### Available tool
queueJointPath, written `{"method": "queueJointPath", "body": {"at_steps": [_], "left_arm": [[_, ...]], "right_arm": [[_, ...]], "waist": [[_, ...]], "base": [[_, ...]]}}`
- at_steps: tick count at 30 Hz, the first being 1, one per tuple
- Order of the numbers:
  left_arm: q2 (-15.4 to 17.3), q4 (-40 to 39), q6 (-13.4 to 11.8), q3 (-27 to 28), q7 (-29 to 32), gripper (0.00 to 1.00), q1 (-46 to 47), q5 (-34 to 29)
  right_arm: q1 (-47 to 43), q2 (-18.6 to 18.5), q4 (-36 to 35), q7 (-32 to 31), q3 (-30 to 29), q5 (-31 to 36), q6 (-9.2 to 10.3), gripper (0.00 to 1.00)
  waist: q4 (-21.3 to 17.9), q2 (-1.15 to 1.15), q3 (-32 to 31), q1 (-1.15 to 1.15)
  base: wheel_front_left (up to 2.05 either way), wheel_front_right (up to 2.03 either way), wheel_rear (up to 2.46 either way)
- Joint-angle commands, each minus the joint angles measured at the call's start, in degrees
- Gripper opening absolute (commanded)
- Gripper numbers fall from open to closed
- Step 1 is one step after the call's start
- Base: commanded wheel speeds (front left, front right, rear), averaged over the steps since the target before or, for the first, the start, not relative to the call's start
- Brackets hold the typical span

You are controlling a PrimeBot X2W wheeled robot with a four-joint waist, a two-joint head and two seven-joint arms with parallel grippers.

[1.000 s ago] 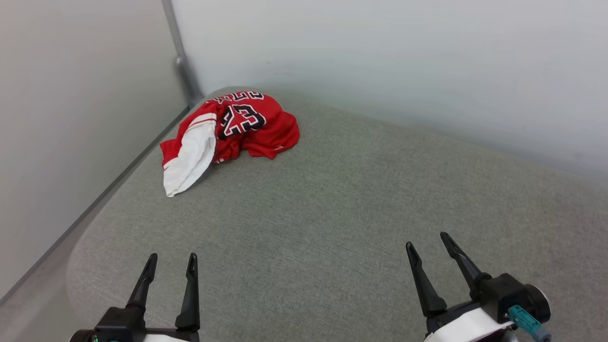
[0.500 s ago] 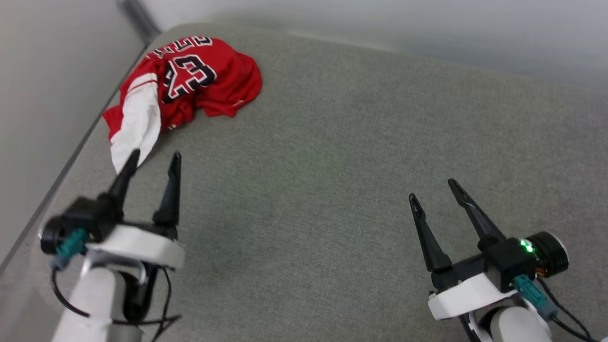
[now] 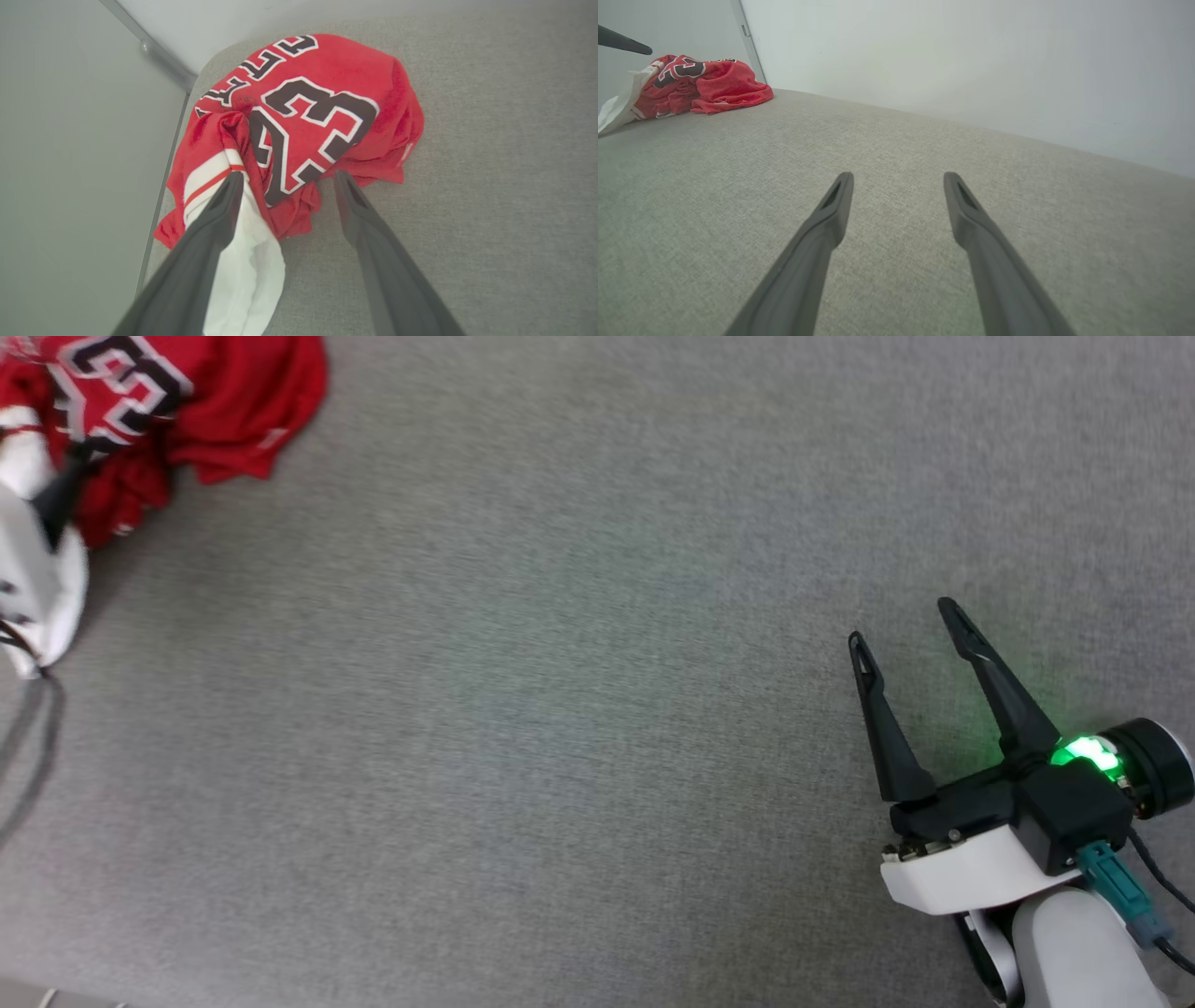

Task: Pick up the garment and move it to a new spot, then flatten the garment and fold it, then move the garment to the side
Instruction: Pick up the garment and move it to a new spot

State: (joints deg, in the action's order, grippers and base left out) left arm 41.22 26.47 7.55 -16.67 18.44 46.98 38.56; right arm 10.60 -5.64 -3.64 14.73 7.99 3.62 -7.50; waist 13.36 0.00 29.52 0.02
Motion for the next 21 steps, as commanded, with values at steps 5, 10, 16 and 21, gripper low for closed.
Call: {"method": "queueJointPath", "body": {"at_steps": [5, 10, 16, 21], "left_arm": [[5.79, 2.96, -0.15, -2.42, 9.16, 1.00, 5.93, 9.03], [7.71, 7.21, -0.15, -1.97, 10.89, 1.00, 9.04, 12.92], [8.69, 11.76, -0.14, -4.61, 13.32, 0.96, 10.10, 14.51], [7.16, 12.26, 0.07, -6.99, 13.21, 0.00, 9.22, 16.83]], "right_arm": [[1.13, -0.15, -0.12, 0.03, 0.87, 0.22, 0.02, 1.00], [1.98, 0.04, 0.77, 0.13, 1.31, 0.30, 0.06, 1.00], [0.98, 0.09, 2.20, -0.09, 0.82, 0.29, 0.10, 1.00], [1.23, 0.08, 2.49, -0.05, 0.34, 0.45, 0.14, 1.00]], "waist": [[-5.19, 0.00, 7.85, -0.02], [-7.17, 0.00, 10.54, -0.02], [-8.59, 0.00, 12.43, -0.02], [-8.45, 0.00, 11.63, -0.02]], "base": [[0.00, 0.00, 0.00], [0.00, 0.00, 0.00], [0.00, 0.00, 0.00], [0.00, 0.00, 0.00]]}}
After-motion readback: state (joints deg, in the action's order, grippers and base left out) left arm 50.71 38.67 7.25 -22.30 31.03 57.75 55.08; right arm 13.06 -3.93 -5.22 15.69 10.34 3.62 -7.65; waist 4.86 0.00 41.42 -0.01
